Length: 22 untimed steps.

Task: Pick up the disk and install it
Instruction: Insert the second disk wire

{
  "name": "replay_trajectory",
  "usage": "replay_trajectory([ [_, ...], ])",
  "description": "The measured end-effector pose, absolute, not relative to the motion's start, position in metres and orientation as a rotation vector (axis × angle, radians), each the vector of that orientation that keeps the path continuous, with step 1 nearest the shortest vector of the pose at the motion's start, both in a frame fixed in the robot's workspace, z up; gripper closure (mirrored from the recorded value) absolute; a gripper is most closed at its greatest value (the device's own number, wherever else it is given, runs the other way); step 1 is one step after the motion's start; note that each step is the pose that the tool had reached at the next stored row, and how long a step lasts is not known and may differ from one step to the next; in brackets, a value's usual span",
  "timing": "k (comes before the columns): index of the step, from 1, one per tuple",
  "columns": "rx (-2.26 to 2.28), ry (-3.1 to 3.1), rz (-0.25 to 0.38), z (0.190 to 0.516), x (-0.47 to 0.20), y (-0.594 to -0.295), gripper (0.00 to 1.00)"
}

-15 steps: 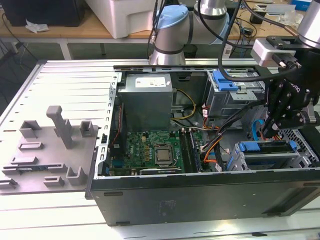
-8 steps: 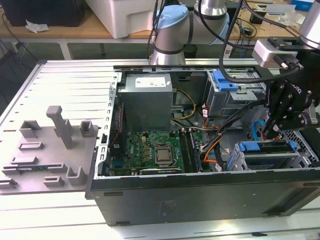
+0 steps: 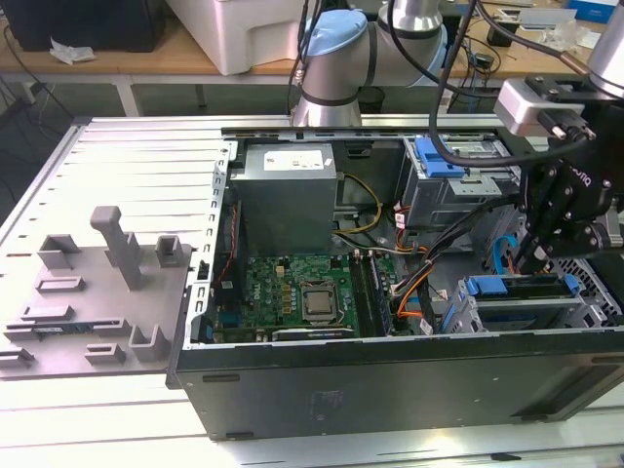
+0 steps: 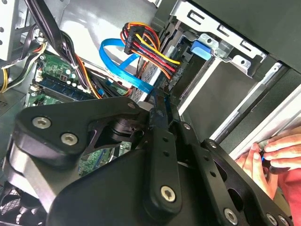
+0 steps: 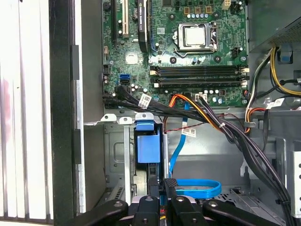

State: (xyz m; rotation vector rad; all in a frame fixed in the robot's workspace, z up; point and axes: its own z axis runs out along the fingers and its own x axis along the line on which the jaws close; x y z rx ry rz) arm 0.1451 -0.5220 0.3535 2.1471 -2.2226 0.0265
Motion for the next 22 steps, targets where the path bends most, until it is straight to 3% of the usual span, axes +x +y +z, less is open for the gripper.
replay_trajectory([
  [22, 2.148, -2.223, 0.025, 0.3516, 0.1456, -0.526, 0.84],
])
